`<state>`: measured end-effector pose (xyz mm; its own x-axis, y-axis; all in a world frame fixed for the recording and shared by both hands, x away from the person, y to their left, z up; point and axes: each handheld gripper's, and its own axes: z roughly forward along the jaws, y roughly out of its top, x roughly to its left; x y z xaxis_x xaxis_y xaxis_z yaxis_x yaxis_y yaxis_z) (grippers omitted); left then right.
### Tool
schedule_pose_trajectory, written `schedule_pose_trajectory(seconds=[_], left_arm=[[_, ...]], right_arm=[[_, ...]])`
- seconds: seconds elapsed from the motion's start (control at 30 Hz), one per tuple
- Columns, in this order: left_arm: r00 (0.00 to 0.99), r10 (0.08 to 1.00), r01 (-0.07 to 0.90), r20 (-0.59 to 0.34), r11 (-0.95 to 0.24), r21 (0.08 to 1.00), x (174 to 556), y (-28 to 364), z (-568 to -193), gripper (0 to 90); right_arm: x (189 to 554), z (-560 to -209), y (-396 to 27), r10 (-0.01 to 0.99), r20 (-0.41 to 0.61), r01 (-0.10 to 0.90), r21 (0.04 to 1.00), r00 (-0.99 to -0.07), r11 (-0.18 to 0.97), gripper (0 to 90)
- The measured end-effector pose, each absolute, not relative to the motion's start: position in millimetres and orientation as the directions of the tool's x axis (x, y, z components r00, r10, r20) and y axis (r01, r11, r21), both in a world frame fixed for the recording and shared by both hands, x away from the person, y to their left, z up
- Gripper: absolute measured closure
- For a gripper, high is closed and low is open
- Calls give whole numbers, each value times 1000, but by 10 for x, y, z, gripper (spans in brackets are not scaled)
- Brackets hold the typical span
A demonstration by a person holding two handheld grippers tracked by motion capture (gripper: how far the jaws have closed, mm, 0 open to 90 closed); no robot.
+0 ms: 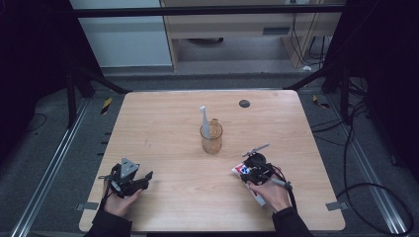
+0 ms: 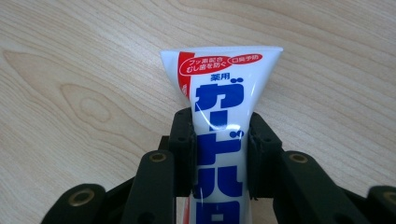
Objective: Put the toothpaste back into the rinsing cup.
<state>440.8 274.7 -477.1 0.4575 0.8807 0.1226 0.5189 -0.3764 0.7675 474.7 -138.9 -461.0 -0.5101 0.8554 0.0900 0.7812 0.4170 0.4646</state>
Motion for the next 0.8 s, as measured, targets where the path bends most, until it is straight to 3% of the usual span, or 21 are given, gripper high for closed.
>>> schedule_pose_trajectory(seconds=[0.5, 0.8], left_arm=[[458, 880, 516, 122, -376, 770, 4405, 2733, -4764, 400], [458, 881, 517, 120, -373, 770, 4408, 2730, -4762, 400]], right_arm=[[4655, -4256, -1521, 863, 103, 703, 631, -495, 328, 696], [4712, -4014, -1575, 874, 142, 606, 771, -465, 198, 695]])
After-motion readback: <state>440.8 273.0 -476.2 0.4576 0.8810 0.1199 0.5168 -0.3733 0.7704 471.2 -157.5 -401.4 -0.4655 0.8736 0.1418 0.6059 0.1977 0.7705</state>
